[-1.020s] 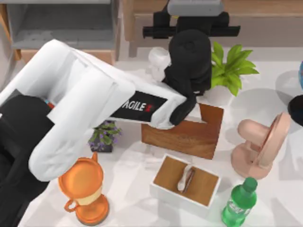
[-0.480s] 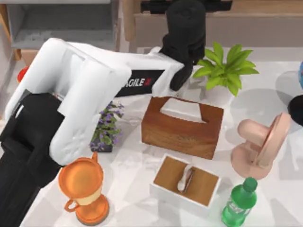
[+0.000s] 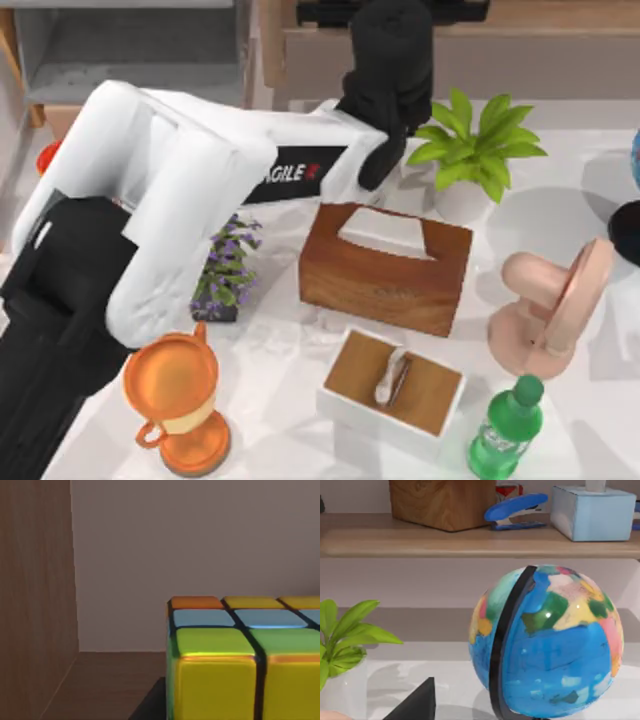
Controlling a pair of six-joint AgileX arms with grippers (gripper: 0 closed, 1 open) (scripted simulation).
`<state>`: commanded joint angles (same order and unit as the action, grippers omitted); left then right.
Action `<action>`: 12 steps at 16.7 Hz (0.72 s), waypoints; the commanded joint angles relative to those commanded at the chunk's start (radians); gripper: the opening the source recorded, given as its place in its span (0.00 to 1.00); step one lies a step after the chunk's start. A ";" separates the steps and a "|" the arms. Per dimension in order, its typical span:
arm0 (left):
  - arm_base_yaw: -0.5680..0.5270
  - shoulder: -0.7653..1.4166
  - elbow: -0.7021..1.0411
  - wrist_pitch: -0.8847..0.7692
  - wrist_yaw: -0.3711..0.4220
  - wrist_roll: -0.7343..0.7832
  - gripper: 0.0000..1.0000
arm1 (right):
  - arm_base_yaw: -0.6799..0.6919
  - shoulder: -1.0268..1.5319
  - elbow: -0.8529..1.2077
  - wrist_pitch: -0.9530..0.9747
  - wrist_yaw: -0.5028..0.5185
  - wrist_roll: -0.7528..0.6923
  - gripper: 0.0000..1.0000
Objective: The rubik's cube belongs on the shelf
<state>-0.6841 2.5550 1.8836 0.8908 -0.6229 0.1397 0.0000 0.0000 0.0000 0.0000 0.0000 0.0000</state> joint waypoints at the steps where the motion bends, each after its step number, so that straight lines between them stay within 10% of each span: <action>1: 0.000 0.000 0.000 0.000 0.000 0.000 0.30 | 0.000 0.000 0.000 0.000 0.000 0.000 1.00; 10: 0.000 0.000 0.000 0.000 0.000 0.000 0.98 | 0.000 0.000 0.000 0.000 0.000 0.000 1.00; 12: 0.000 0.000 0.000 0.000 0.000 0.000 1.00 | 0.000 0.000 0.000 0.000 0.000 0.000 1.00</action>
<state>-0.6841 2.5550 1.8836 0.8908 -0.6229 0.1397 0.0000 0.0000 0.0000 0.0000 0.0000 0.0000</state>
